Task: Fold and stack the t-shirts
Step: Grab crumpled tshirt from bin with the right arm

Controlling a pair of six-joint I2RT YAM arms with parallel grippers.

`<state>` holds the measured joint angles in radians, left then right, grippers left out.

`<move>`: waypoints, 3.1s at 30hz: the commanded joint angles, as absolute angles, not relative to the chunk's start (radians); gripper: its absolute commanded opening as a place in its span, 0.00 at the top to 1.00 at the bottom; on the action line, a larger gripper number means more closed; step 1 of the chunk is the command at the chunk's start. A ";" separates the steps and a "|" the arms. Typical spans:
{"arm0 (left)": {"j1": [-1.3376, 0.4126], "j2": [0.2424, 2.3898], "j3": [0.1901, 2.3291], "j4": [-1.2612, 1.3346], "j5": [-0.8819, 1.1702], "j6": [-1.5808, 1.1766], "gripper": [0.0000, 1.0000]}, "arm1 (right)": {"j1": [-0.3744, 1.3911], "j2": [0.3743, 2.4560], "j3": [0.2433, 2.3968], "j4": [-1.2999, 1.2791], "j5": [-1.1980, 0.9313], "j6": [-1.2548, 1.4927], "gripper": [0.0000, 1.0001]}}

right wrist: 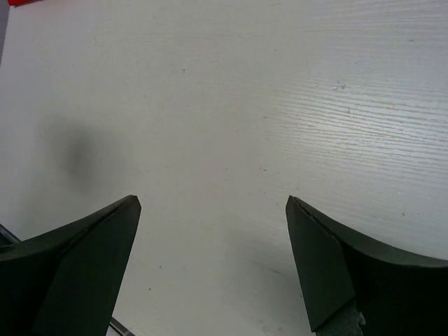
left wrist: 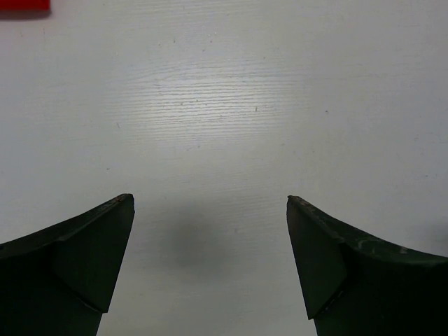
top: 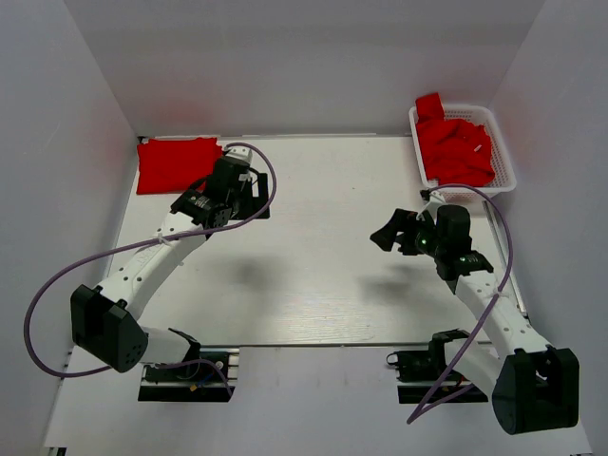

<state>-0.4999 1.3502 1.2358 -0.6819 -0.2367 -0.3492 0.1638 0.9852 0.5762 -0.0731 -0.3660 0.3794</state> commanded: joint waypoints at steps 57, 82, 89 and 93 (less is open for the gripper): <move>-0.471 1.885 1.655 -0.733 -0.225 -0.295 0.00 | -0.146 2.522 2.269 0.126 0.072 0.356 0.52; -0.471 1.589 1.448 -0.666 -0.236 -0.304 0.00 | -0.143 1.910 2.120 0.051 0.051 0.158 1.00; -0.471 1.486 1.420 -0.702 -0.313 -0.360 0.00 | -0.140 1.839 2.247 0.026 -0.121 0.187 1.00; -0.471 1.477 1.448 -0.792 -0.331 -0.387 0.00 | -0.135 1.778 2.305 0.072 -0.216 0.219 1.00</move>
<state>-0.4767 1.5112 1.4189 -0.7254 -0.2924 -0.3500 -0.1413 1.8645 2.2063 -0.0097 -0.1032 0.1993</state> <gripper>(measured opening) 0.997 0.014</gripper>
